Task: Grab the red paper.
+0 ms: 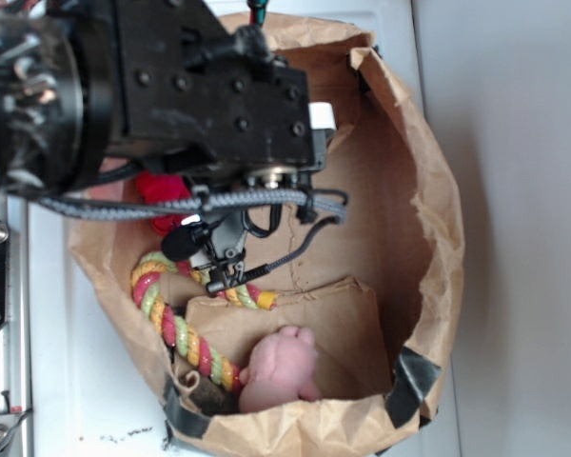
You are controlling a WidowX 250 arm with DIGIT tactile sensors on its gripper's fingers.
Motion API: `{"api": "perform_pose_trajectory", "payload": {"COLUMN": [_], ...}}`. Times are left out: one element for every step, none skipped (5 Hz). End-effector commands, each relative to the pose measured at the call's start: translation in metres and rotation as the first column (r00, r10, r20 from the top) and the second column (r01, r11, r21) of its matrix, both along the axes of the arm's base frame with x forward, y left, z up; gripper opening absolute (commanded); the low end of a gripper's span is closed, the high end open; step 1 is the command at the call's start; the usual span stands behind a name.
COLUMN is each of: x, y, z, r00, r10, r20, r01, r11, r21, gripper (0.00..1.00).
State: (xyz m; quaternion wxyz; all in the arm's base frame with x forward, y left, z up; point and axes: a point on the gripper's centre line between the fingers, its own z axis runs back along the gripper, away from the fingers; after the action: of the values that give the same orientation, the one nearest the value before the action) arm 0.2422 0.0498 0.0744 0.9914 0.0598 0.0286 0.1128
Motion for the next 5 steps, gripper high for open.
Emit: {"api": "perform_pose_trajectory", "payload": {"x": [0.011, 0.01, 0.011, 0.009, 0.007], "y": [0.003, 0.006, 0.007, 0.012, 0.018], "z": [0.009, 0.004, 0.001, 0.001, 0.002], "r00": [0.995, 0.992, 0.987, 0.981, 0.98], "r10": [-0.066, -0.085, -0.089, -0.081, -0.068], "r20": [0.069, 0.094, 0.131, 0.174, 0.188], "r01": [0.069, 0.091, 0.097, 0.091, 0.081], "r11": [0.997, 0.994, 0.994, 0.994, 0.995], "r21": [-0.028, -0.053, -0.05, -0.053, -0.065], "gripper": [1.0, 1.0, 1.0, 1.0, 1.0]}}
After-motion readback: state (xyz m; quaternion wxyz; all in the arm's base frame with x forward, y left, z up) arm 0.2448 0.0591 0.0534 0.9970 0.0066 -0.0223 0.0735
